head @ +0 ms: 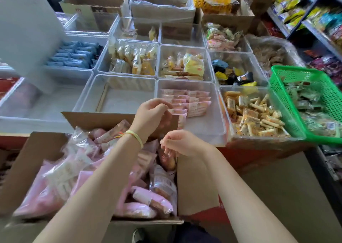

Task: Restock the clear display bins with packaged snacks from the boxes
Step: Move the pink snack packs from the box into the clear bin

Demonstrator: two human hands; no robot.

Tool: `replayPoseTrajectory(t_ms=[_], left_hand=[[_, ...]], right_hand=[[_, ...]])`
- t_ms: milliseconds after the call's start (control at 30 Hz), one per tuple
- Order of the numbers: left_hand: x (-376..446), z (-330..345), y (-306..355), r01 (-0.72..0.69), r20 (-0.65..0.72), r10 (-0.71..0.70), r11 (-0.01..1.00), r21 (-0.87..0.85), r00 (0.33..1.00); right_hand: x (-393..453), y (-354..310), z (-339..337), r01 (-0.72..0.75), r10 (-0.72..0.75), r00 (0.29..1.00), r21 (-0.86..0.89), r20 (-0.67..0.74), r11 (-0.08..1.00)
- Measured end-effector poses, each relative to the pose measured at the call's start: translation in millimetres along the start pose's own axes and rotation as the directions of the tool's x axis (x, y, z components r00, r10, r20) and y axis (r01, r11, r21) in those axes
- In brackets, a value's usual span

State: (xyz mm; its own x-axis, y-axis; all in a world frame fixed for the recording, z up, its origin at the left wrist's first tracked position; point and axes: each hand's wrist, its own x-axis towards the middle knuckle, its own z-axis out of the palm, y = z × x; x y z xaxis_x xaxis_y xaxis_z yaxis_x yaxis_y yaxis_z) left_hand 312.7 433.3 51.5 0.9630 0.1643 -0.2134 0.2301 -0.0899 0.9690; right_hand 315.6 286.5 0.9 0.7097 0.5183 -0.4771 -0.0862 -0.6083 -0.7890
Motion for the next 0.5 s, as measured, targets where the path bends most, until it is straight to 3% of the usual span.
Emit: replayPoseTrajectory(t_ms=[133,267,367,500], left_hand=[[-32.0,-62.8,-25.9,0.039,0.01,-0.041,0.987,0.154,0.999],[-57.1,-109.0,-48.6,-0.018,-0.047,0.036,0.941,0.338,0.998],[-71.2,-127.8,-60.4,-0.015,-0.072,0.044,0.932,0.362,0.996],[-87.0,-138.1,-74.4,-0.026,-0.1,0.069,0.925,0.38,0.993]], right_hand=[[0.7,-24.3,55.7,0.065,-0.066,0.997,-0.042,-0.031,0.997],[-4.6,-49.4,97.0,0.056,-0.057,0.998,-0.135,-0.008,0.989],[-9.5,-59.3,115.7,0.02,-0.01,0.999,-0.259,0.038,0.966],[-11.9,-64.1,128.5,-0.035,0.061,0.995,-0.296,0.08,0.954]])
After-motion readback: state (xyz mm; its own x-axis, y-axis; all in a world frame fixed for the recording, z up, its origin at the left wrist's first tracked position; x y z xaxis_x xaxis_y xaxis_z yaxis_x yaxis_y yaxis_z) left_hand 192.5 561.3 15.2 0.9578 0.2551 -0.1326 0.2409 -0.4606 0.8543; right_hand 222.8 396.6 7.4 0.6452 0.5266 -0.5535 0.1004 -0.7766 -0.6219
